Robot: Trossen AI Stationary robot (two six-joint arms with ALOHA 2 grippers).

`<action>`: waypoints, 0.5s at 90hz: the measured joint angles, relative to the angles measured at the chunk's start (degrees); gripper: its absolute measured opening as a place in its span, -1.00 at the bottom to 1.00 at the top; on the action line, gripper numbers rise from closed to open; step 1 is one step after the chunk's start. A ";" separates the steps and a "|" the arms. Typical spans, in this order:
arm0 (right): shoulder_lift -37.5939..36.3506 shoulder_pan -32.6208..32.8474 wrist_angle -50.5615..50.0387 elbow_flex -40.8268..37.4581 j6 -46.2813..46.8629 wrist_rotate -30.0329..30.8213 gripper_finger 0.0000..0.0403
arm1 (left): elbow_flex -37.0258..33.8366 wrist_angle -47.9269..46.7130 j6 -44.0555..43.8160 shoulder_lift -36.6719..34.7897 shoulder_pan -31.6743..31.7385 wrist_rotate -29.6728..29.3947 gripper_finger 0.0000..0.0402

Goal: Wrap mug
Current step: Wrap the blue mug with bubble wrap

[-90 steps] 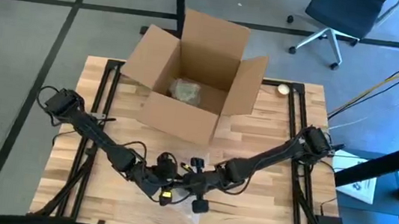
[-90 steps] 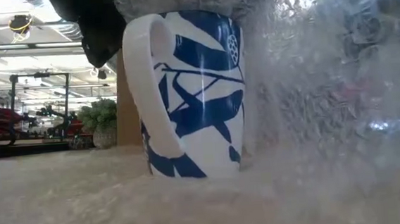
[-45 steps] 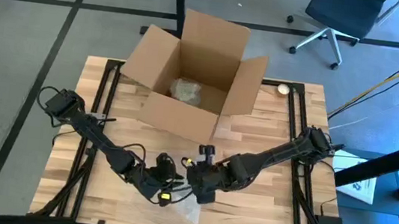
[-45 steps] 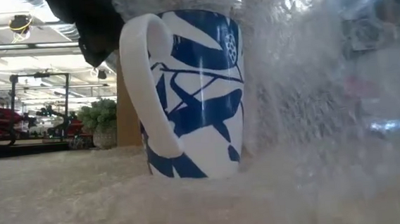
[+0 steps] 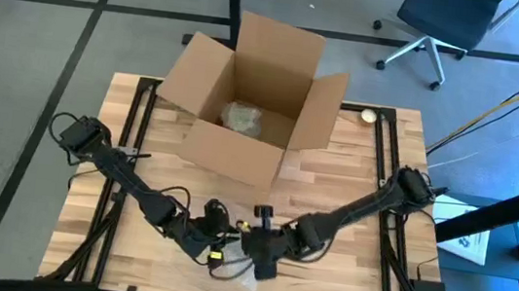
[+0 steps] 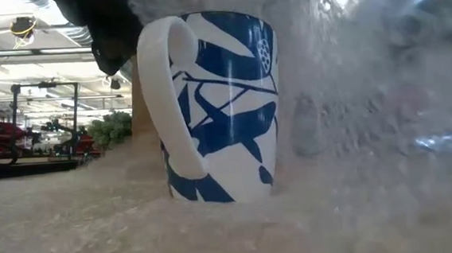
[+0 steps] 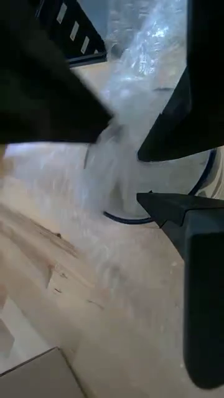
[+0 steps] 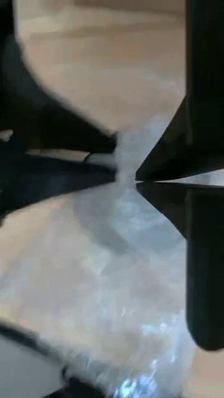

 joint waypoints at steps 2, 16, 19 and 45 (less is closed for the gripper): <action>0.18 0.05 1.24 -0.44 0.00 -0.44 -1.00 | 0.00 0.03 0.00 0.00 0.02 0.01 -0.62; 3.67 -0.83 4.33 -1.53 0.59 -3.95 -1.00 | 0.00 0.54 -0.02 0.03 0.12 0.19 -0.62; 4.16 -1.25 4.34 -1.45 1.16 -4.87 -1.00 | 0.00 0.59 -0.02 0.04 0.12 0.19 -0.62; 5.20 -2.24 6.03 -1.45 1.70 -5.84 -1.00 | 0.61 0.16 1.17 -2.75 -0.56 2.33 -0.62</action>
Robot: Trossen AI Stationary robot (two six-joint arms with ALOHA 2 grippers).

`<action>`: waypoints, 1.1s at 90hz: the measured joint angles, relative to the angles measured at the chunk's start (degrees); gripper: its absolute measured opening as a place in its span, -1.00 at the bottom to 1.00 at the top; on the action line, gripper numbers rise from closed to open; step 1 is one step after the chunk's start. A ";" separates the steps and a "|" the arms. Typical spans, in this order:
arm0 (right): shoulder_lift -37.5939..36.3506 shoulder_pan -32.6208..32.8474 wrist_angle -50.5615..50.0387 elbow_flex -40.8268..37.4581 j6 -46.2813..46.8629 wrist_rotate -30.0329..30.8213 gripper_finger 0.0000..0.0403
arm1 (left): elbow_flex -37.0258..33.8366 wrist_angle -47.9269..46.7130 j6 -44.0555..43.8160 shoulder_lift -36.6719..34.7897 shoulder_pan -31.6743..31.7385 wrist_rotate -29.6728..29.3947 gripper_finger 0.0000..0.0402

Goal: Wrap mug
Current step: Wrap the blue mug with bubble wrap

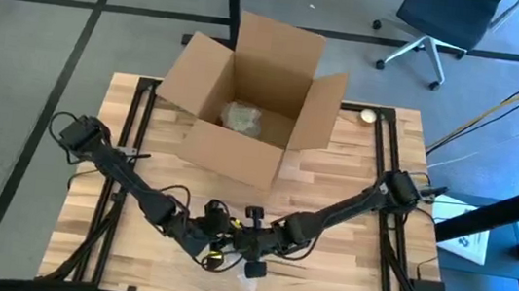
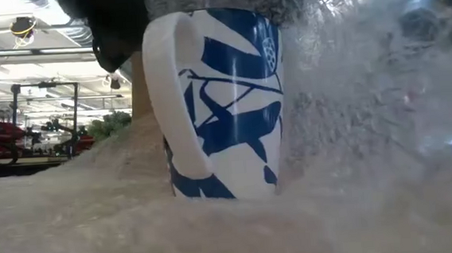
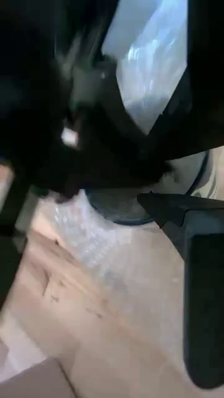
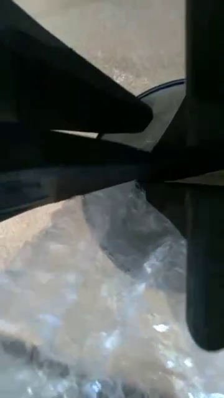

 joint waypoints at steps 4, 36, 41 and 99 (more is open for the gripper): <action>0.00 0.04 -0.30 0.24 -0.12 -0.04 -1.00 | 0.06 -0.03 0.19 -1.63 -0.39 0.40 -0.62; 0.00 0.04 0.04 0.27 -0.23 -0.20 -1.00 | 0.35 -1.62 -0.46 -5.50 -5.24 4.27 -0.62; 0.00 0.04 0.08 0.29 -0.23 -0.19 -1.00 | 0.34 -0.61 -0.14 -3.72 -4.93 4.18 -0.62; -1.06 -0.01 -1.57 0.33 -0.02 0.23 -1.00 | -1.09 1.79 -1.56 1.51 2.89 6.75 -0.62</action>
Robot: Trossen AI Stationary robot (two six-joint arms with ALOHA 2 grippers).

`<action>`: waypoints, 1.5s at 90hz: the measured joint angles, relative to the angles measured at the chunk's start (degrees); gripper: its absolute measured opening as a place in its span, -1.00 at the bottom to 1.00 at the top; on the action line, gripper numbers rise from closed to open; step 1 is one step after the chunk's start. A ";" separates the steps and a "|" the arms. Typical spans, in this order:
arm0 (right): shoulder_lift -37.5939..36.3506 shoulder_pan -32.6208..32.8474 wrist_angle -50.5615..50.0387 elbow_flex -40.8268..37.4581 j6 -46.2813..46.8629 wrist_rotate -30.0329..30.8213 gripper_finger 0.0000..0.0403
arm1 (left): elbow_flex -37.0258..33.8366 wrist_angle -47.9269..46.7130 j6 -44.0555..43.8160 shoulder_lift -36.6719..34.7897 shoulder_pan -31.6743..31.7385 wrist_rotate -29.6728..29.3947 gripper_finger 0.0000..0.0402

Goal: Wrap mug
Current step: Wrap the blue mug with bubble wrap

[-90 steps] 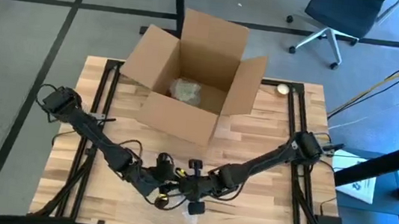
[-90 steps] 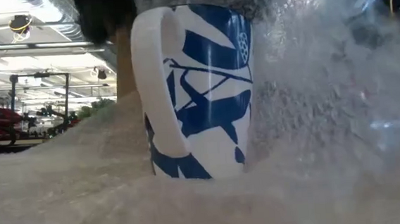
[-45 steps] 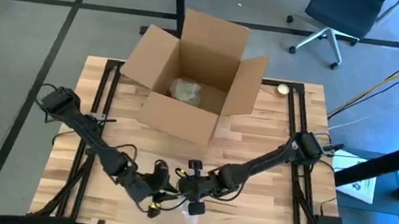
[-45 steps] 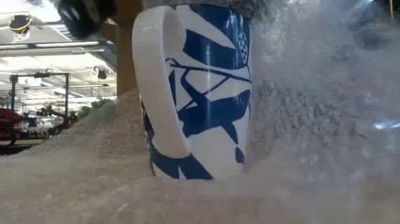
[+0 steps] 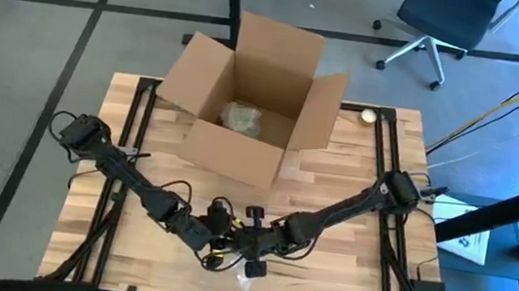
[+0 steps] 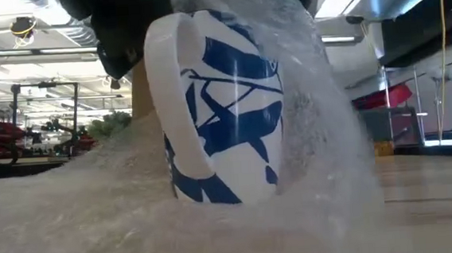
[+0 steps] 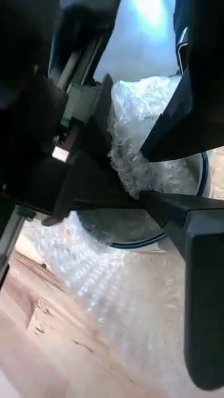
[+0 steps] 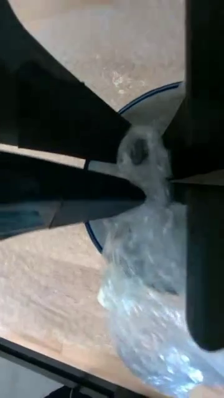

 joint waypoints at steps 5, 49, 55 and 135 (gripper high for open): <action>-0.99 0.07 -0.81 -0.02 -0.08 -0.11 -1.00 | -0.02 -0.18 0.31 0.00 0.00 -0.20 -0.62; -5.06 0.92 2.72 0.14 0.14 -3.05 -1.00 | -0.05 -0.45 0.14 0.00 0.00 -1.15 -0.62; -3.32 0.91 1.94 0.04 0.31 -3.58 -1.00 | -0.09 -0.43 0.09 0.00 -0.02 -1.24 -0.62; 0.82 -0.03 1.43 0.02 1.54 -2.98 -1.00 | 6.28 -57.86 -25.18 -11.56 -10.13 1.19 -0.74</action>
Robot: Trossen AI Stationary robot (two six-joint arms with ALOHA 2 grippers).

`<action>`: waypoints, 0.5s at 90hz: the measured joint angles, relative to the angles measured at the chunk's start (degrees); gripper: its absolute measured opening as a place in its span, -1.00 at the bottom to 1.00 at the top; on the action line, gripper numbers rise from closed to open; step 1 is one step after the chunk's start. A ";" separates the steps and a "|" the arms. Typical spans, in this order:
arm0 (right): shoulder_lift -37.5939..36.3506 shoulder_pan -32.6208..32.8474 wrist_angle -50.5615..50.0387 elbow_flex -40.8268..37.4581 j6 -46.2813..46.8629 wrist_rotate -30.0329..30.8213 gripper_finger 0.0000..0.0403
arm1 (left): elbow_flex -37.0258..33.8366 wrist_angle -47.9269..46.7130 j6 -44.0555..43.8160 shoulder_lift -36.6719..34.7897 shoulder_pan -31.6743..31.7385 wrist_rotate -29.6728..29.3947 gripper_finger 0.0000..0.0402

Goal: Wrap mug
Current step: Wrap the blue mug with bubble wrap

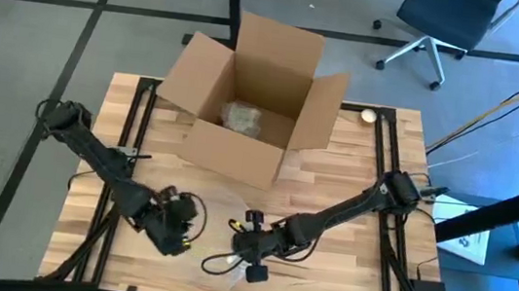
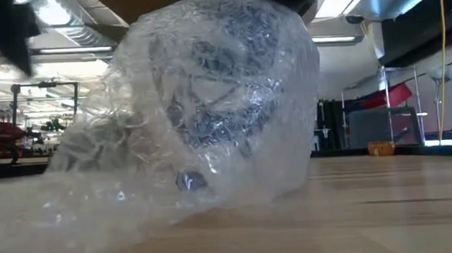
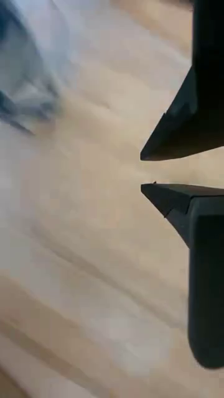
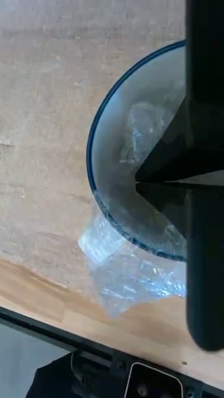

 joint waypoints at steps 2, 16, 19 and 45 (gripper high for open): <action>0.00 -0.03 0.00 0.00 0.00 -0.01 -1.00 | -0.11 -1.27 -1.01 0.00 -0.28 0.06 -0.73; 0.00 0.01 0.10 0.00 -0.02 -0.01 -1.00 | -2.52 -4.07 -8.64 -0.02 -1.15 3.62 -0.57; 0.00 0.01 0.14 0.00 -0.02 -0.01 -1.00 | -3.39 -3.20 -9.64 -0.04 -1.16 4.38 -0.52; 0.00 0.01 0.18 -0.02 -0.04 -0.03 -1.00 | -14.13 1.95 -19.22 -0.02 -1.08 5.38 0.02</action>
